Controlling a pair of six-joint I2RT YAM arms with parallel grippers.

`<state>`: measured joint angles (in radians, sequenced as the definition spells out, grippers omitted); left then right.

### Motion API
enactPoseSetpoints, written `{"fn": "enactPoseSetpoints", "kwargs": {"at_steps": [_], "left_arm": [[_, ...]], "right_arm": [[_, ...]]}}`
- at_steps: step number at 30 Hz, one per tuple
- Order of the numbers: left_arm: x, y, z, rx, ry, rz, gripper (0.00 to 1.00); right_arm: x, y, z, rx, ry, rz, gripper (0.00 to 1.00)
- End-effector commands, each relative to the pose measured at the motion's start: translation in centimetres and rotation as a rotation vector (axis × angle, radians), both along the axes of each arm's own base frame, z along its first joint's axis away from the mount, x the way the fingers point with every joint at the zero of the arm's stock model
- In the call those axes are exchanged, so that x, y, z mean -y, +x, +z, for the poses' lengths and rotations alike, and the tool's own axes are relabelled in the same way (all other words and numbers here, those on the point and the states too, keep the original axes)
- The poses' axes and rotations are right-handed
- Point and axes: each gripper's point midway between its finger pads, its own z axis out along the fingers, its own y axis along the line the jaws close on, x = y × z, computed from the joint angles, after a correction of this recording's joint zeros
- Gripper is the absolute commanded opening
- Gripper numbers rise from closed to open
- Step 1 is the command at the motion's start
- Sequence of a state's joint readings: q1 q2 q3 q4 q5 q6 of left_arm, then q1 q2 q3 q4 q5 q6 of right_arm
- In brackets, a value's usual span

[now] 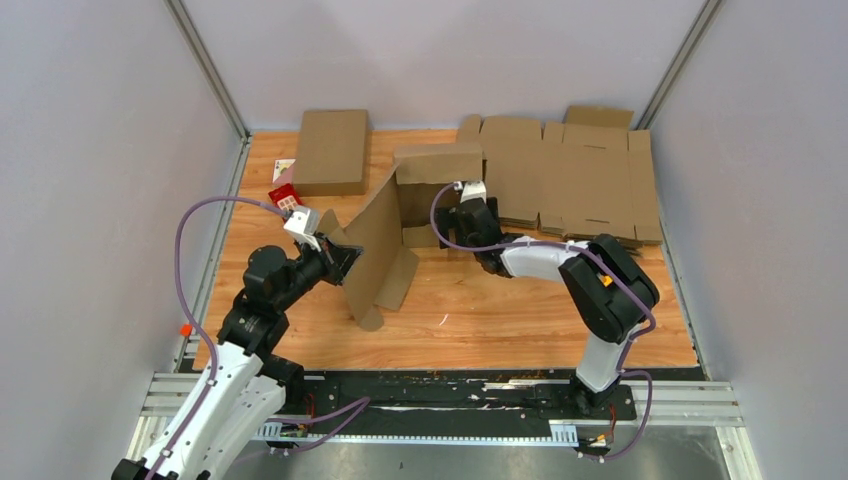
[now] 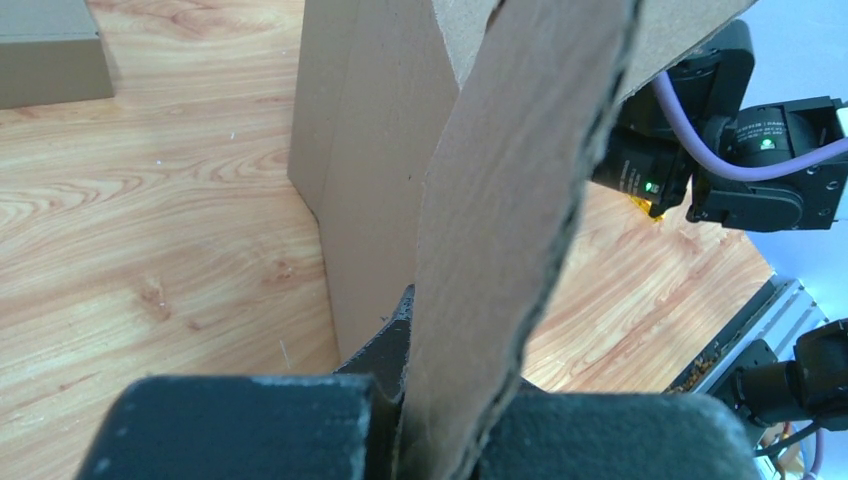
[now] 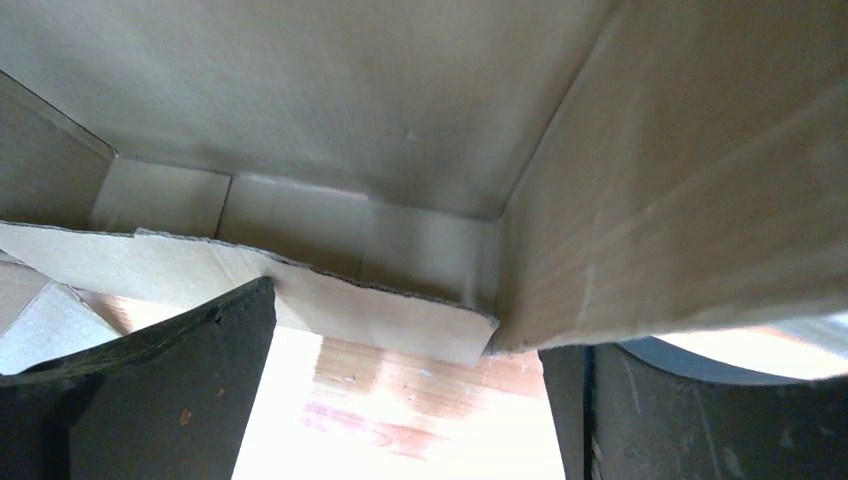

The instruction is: Fold the paper box

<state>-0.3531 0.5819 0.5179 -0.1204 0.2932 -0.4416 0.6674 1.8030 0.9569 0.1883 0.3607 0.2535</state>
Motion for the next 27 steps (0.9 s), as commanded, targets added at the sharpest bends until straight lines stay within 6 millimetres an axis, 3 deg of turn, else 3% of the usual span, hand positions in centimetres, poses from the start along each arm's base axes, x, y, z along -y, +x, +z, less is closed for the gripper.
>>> {"fn": "enactPoseSetpoints", "kwargs": {"at_steps": [1, 7, 11, 15, 19, 27], "left_arm": [[0.0, -1.2, -3.2, -0.148, 0.045, -0.018, 0.00], [0.0, -1.0, -3.3, -0.147, 0.045, -0.015, 0.00], [0.2, -1.0, -3.4, -0.150, 0.041, -0.024, 0.00], [0.2, -0.9, -3.4, -0.149, 0.040, -0.026, 0.00], [0.3, -0.9, -3.5, -0.150, 0.040, -0.028, 0.00], [0.4, -0.9, -3.6, -0.154, 0.036, -0.030, 0.00]], "right_arm": [[-0.9, 2.0, 4.7, 0.148, -0.005, 0.129, 1.00], [-1.9, 2.4, 4.0, 0.131, 0.008, 0.222, 1.00], [-2.0, 3.0, 2.0, 0.084, -0.003, 0.192, 0.98], [-1.2, 3.3, -0.8, 0.015, -0.029, 0.116, 0.89], [-0.5, 2.7, -2.9, -0.047, -0.060, 0.056, 0.80], [-0.7, 0.2, -6.3, -0.105, -0.314, 0.026, 0.83]]}}
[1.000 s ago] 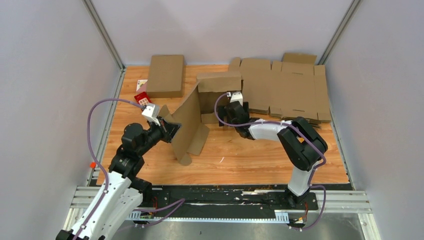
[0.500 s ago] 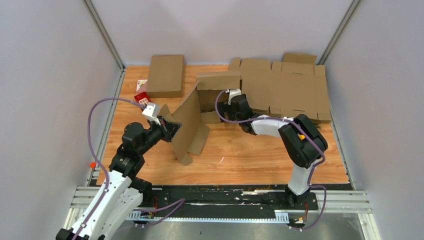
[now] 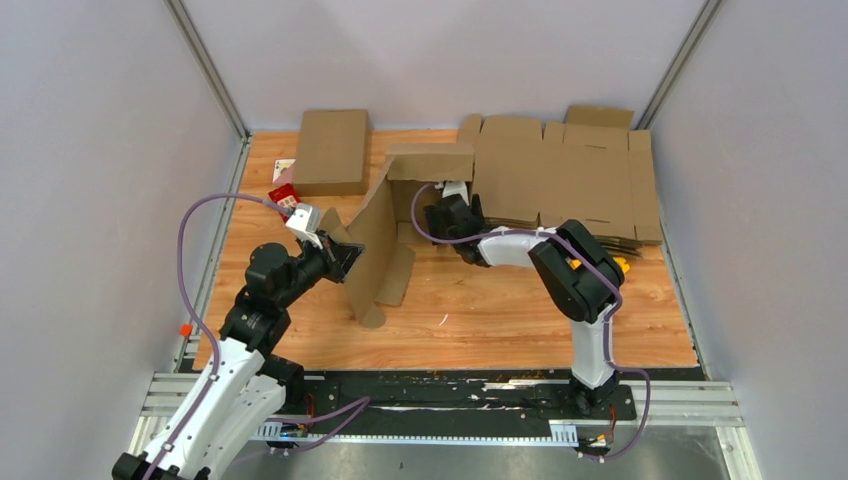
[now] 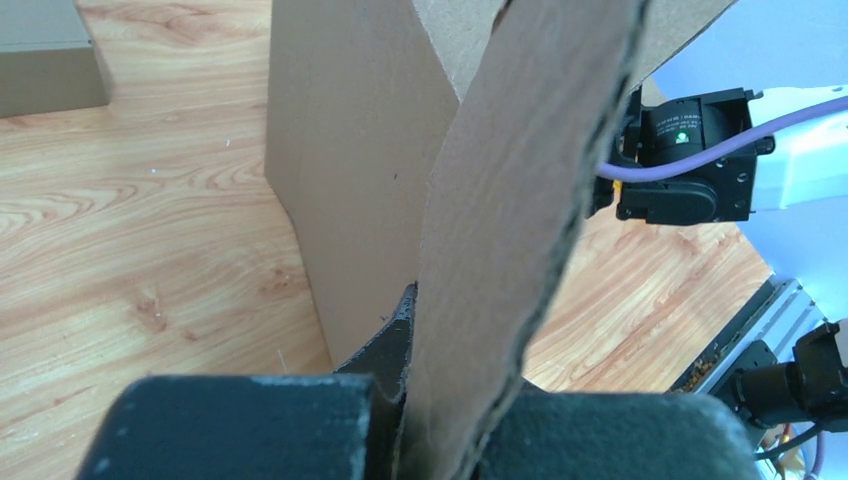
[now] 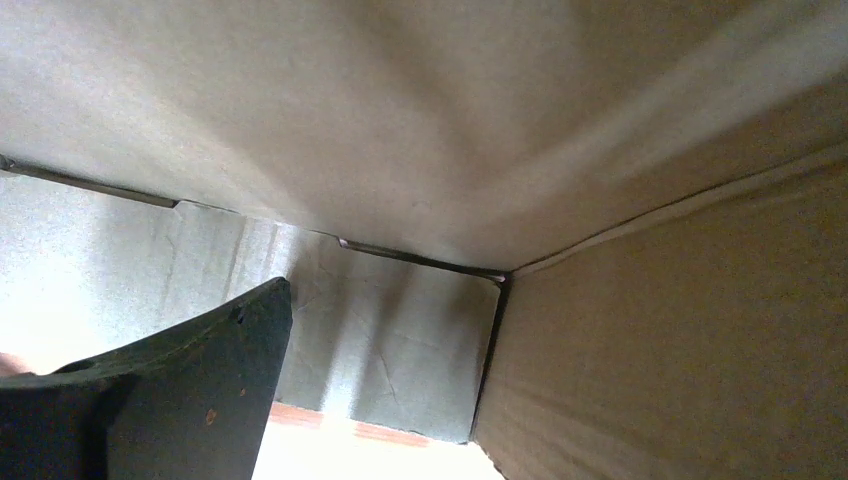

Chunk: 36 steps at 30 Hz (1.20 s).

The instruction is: Fold the paper box

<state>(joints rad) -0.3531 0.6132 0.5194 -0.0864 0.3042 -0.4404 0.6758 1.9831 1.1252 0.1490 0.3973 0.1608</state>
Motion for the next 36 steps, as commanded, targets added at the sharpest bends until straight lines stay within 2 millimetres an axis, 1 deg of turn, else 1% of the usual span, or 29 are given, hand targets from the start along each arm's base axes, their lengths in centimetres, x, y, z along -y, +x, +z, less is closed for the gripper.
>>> {"fn": "enactPoseSetpoints", "kwargs": {"at_steps": [1, 5, 9, 11, 12, 15, 18, 21, 24, 27, 28, 30, 33, 36], "left_arm": [[0.0, -1.3, -3.6, -0.155, 0.041, -0.016, 0.00], [-0.6, -1.3, -3.4, -0.155, 0.052, 0.015, 0.00], [-1.6, -1.1, -3.4, -0.149, 0.060, 0.074, 0.01], [-1.7, -1.1, -3.4, -0.144, 0.055, 0.085, 0.05], [-1.8, -1.1, -3.3, -0.142, 0.053, 0.089, 0.08], [-1.9, -1.1, -3.4, -0.142, 0.057, 0.099, 0.09], [-2.1, -0.9, -3.7, -0.147, 0.061, 0.113, 0.11], [-2.2, -0.7, -3.8, -0.147, 0.064, 0.118, 0.13], [-2.3, -0.7, -3.8, -0.141, 0.070, 0.124, 0.14], [-2.4, -0.7, -3.9, -0.142, 0.076, 0.127, 0.14], [-2.4, -0.7, -3.9, -0.141, 0.076, 0.127, 0.14], [-2.4, -0.7, -3.9, -0.141, 0.078, 0.124, 0.13], [-2.4, -0.6, -3.8, -0.137, 0.082, 0.124, 0.12], [-2.4, -0.6, -3.8, -0.132, 0.084, 0.121, 0.11]], "right_arm": [[0.7, -2.8, -4.1, -0.093, -0.199, -0.004, 0.83], [-0.3, -4.4, -4.5, -0.111, -0.186, 0.029, 0.81], [-0.1, -5.6, -4.6, -0.147, -0.155, 0.018, 0.75], [-0.2, -6.1, -4.2, -0.161, -0.122, 0.005, 0.71], [-0.2, -6.3, -3.6, -0.156, -0.101, -0.004, 0.71], [0.0, -6.5, -2.7, -0.152, -0.046, -0.036, 0.69], [-0.2, -6.1, -2.1, -0.163, 0.004, -0.055, 0.68], [-0.8, -5.3, -1.5, -0.166, 0.055, -0.055, 0.72], [-0.9, -4.3, -0.6, -0.155, 0.113, -0.071, 0.77], [-0.7, -3.3, 0.1, -0.133, 0.138, -0.087, 0.77], [-1.0, -2.6, 0.7, -0.106, 0.158, -0.088, 0.77], [-1.0, -1.9, 1.1, -0.081, 0.149, -0.089, 0.80], [-0.9, -1.4, 1.4, -0.050, 0.124, -0.076, 0.87], [-0.8, -0.8, 1.9, -0.007, 0.102, -0.059, 0.89]]}}
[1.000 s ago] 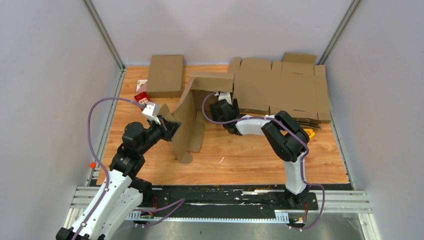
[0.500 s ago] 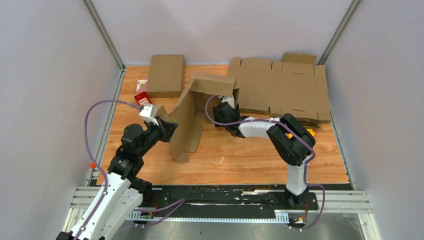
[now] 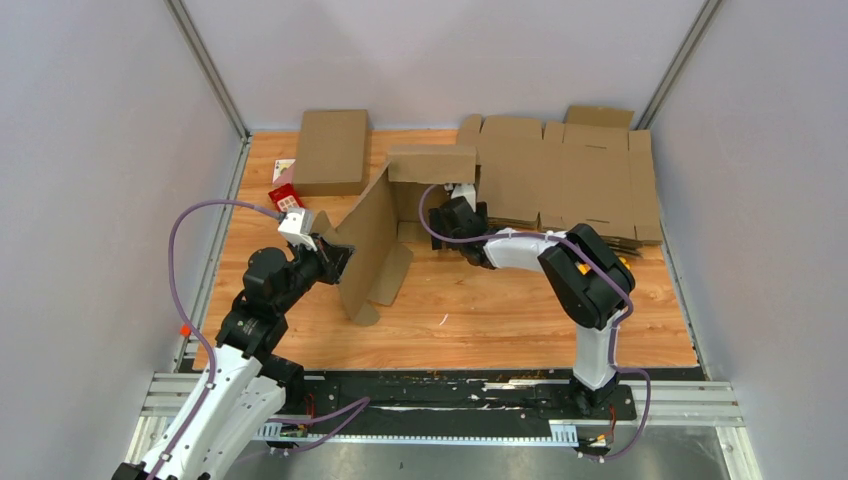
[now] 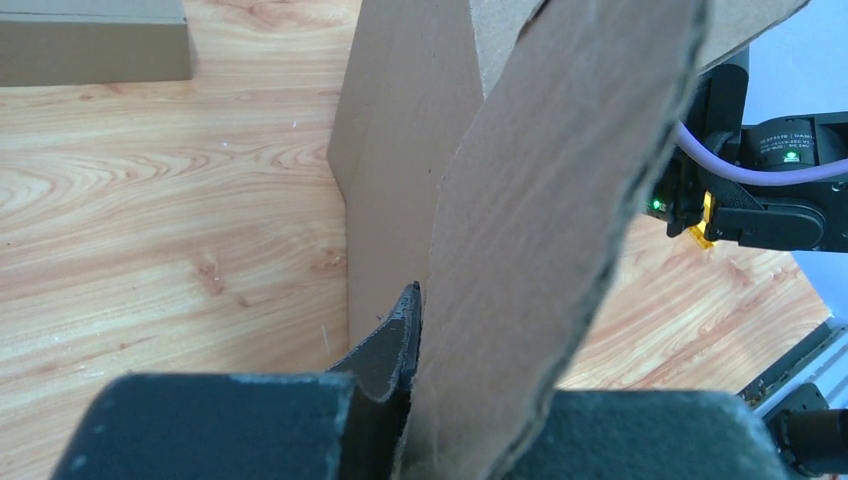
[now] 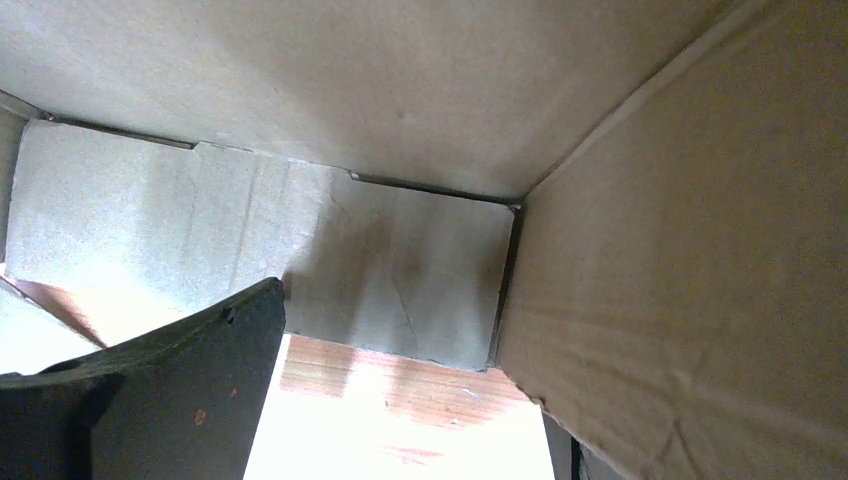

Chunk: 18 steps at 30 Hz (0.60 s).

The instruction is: Fold the paper box

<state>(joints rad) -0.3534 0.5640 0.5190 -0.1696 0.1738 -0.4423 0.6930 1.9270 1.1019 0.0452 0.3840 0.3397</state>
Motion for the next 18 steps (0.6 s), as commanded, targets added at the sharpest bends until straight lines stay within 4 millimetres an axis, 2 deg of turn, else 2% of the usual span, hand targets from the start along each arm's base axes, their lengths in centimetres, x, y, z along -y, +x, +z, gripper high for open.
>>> {"fn": "enactPoseSetpoints", "kwargs": {"at_steps": [1, 10, 15, 18], "left_arm": [[-0.2, -0.9, -2.9, -0.108, 0.044, -0.005, 0.10], [0.0, -0.9, -2.8, -0.102, 0.034, -0.015, 0.05], [0.2, -0.9, -2.9, -0.104, 0.034, -0.027, 0.00], [0.3, -1.0, -3.0, -0.104, 0.040, -0.036, 0.00]], "right_arm": [[-0.4, 1.8, 1.9, 0.095, -0.019, 0.023, 0.90], [-1.8, 2.4, 3.6, 0.205, 0.035, 0.102, 1.00], [-2.4, 3.2, 2.3, 0.217, 0.018, 0.121, 1.00], [-2.9, 3.0, 1.2, 0.213, 0.042, 0.140, 1.00]]}}
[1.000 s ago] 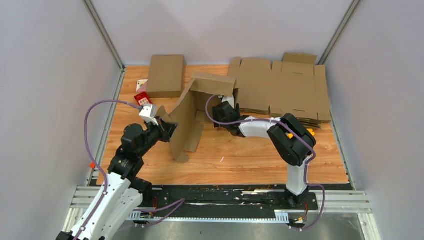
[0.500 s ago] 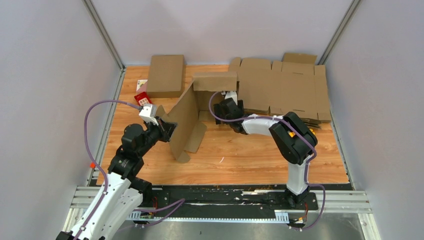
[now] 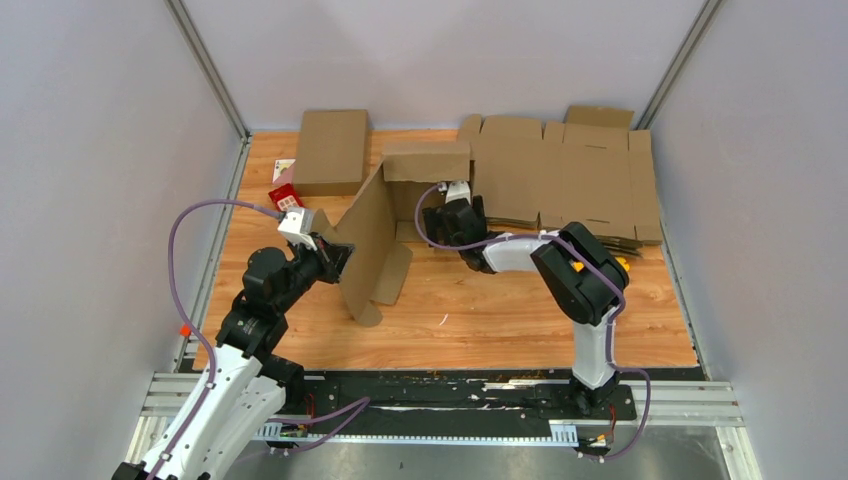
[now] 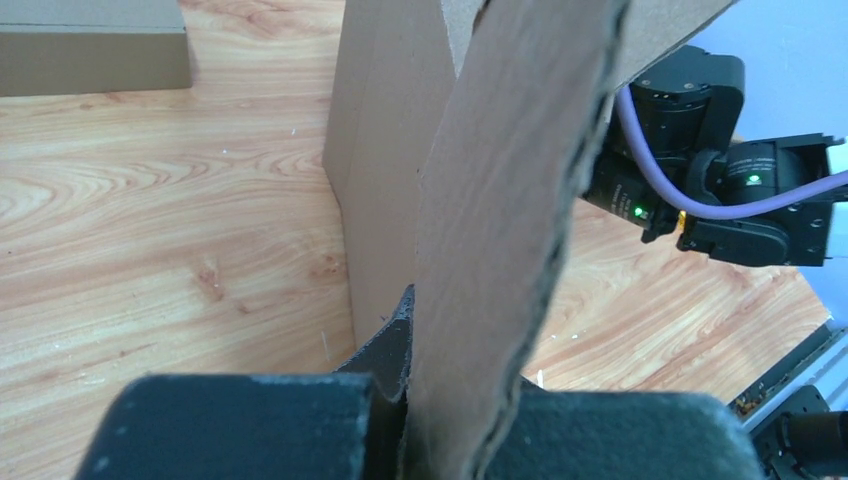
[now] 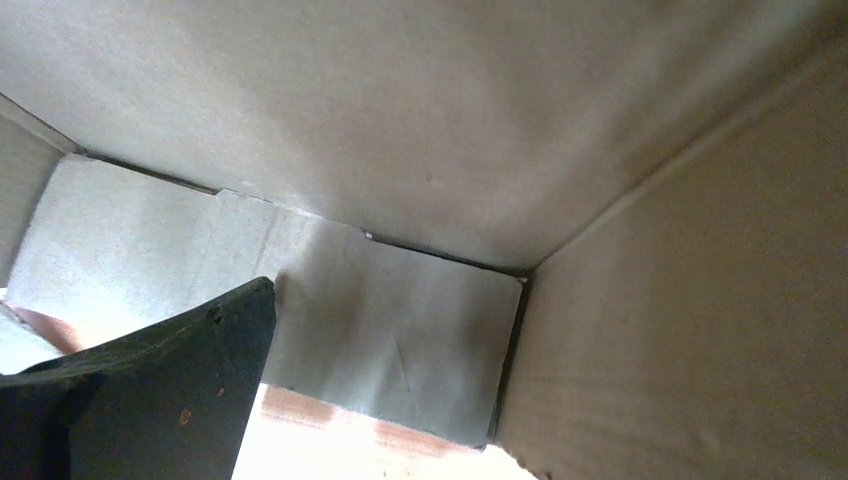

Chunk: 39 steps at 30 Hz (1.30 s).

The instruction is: Fold the paper box

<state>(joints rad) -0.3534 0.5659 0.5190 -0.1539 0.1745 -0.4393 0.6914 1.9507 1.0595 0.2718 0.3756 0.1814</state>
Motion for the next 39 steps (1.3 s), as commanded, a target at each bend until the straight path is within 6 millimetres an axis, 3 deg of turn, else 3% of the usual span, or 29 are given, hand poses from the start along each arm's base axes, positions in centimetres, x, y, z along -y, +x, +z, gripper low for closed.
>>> {"fn": "enactPoseSetpoints", "kwargs": {"at_steps": [1, 5, 7, 16, 26, 31, 39], "left_arm": [[0.3, -1.2, -3.3, -0.119, 0.045, -0.038, 0.00], [0.2, -1.2, -3.2, -0.116, 0.054, -0.040, 0.00], [0.2, -1.3, -3.1, -0.111, 0.053, -0.041, 0.00], [0.3, -1.2, -3.3, -0.113, 0.050, -0.046, 0.00], [0.1, -1.4, -3.2, -0.077, 0.045, -0.044, 0.00], [0.2, -1.7, -2.6, -0.058, 0.033, -0.052, 0.00], [0.6, -2.0, -1.9, -0.059, 0.007, -0.068, 0.00]], "right_arm": [[-1.9, 0.8, -0.1, 0.058, 0.073, 0.049, 1.00], [-0.8, -0.1, -0.4, 0.016, 0.085, -0.012, 1.00], [-0.4, -0.9, 1.1, 0.050, 0.124, -0.005, 1.00], [2.5, -4.5, 4.6, 0.102, 0.166, -0.018, 1.00], [2.6, -9.3, 6.4, 0.151, 0.189, 0.024, 1.00], [2.6, -10.6, 7.7, 0.215, 0.206, 0.050, 0.97], [0.0, -12.2, 9.1, 0.302, 0.218, 0.117, 0.92]]}}
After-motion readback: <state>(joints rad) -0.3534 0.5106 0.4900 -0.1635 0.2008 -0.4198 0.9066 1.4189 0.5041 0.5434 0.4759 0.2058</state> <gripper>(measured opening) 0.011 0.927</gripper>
